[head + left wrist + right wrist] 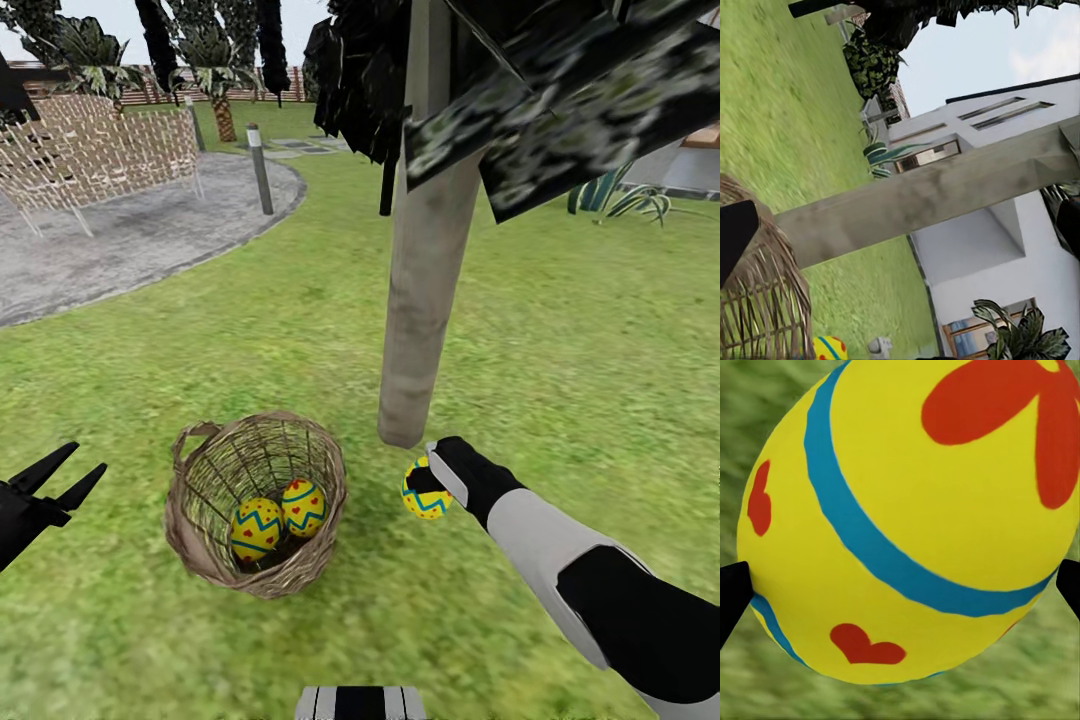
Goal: Take the three Easter eggs out of the wicker basket on the lawn in the garden, then place them on the lawn next to a single tree (choose any tree) so that all three eggs are next to the same tree and none are left in the basket.
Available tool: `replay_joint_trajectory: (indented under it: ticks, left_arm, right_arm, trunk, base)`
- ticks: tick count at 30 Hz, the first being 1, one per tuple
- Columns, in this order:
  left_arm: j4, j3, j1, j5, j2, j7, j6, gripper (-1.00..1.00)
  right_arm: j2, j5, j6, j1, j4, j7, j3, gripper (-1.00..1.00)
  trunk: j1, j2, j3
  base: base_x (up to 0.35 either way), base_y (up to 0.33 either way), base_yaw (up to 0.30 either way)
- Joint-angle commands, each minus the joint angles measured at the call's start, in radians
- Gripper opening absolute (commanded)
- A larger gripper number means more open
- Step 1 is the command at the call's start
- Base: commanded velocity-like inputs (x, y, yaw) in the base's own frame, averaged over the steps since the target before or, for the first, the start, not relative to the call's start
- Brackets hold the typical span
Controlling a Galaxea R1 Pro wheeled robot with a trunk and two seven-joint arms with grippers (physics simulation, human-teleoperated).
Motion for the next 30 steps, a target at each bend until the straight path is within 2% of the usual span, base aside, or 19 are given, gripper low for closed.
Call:
replay_joint_trajectory:
  ticks: [1, 7, 30]
  left_arm:
    - [0.0, 0.001, -0.001, -0.002, 0.0, -0.004, 0.004, 1.0]
    - [0.0, 0.001, -0.001, -0.002, 0.0, -0.004, 0.004, 1.0]
    - [0.0, 0.001, -0.001, -0.001, 0.002, -0.004, 0.005, 1.0]
  right_arm:
    - [0.0, -0.011, 0.005, -0.001, -0.001, -0.009, 0.008, -1.0]
    - [0.0, -0.011, 0.006, -0.001, 0.0, -0.009, 0.048, -1.0]
    - [0.0, -0.011, 0.006, -0.001, -0.001, -0.008, 0.05, -1.0]
  trunk:
    - [0.0, -0.001, -0.005]
    - [0.003, -0.002, -0.028]
    - [0.013, -0.007, -0.117]
  base:
    - [0.0, 0.0, 0.0]
    - [0.0, 0.0, 0.0]
    - [0.0, 0.0, 0.0]
